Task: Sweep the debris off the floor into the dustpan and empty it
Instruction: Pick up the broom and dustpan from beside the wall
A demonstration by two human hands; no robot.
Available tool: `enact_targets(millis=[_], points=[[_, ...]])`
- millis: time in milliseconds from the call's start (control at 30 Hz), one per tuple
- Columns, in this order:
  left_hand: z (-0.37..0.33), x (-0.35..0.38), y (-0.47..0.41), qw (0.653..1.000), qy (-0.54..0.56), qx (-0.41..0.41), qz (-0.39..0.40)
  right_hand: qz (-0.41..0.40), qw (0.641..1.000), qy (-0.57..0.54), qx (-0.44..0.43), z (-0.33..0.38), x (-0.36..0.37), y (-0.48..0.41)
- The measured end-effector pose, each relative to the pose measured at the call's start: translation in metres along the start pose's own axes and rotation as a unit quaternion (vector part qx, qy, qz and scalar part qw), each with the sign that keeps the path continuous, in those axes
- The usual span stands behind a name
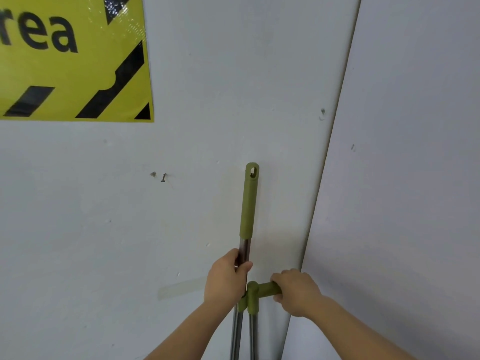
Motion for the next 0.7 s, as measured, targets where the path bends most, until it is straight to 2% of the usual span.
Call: enact_targets(millis=[400,700], points=[[0.009,0.008,0.005,1.0,0.011,-0.009,0.013,-0.01,0.999,-0.03,-0.017,-0.001,0.01,0.0],[0.004,0.009,0.032,1.0,0.011,0.002,0.024,0.018,0.999,0.003,-0.031,0.005,0.01,0.021]])
Point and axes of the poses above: each hand's wrist, its own y-axis away from the middle knuckle, its own x-axis out of the palm, z = x × y, the point moved 9 cm from there along -y, towards the middle knuckle, and after that the axes turned 3 degrees about y, right-handed, at the moved point
